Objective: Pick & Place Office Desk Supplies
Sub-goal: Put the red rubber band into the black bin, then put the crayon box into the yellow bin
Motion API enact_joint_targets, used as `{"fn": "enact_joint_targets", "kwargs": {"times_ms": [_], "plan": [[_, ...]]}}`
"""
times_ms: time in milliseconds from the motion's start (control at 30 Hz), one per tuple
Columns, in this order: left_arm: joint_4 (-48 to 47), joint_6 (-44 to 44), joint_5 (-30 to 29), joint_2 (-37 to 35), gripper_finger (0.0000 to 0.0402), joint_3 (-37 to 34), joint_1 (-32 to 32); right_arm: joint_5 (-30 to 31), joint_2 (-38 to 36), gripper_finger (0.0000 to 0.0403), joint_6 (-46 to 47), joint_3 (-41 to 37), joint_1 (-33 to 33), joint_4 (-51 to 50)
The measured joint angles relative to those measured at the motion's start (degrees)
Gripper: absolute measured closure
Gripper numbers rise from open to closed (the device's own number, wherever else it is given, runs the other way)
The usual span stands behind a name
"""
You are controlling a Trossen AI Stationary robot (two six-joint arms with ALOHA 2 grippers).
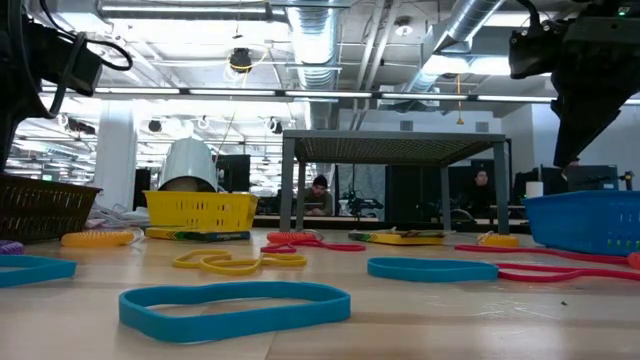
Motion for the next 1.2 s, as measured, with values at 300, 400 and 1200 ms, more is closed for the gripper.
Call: {"fn": "enact_joint_targets", "kwargs": {"times_ms": [300, 400, 1200], "plan": [[0.0, 1.0, 0.0, 0.0, 0.0347, 0.0, 0.0, 0.0, 0.0, 0.0255, 0.4, 0.0, 0.0, 0.0], [0.0, 0.9, 0.0, 0.0, 0.0307, 0.0, 0.0, 0.0, 0.0, 0.0255, 0.4, 0.0, 0.0, 0.0], [3.3, 1.6, -3.6, -12.4, 0.0217, 3.5, 6.6, 0.0, 0.0, 0.0255, 0.3, 0.0, 0.0, 0.0]]}}
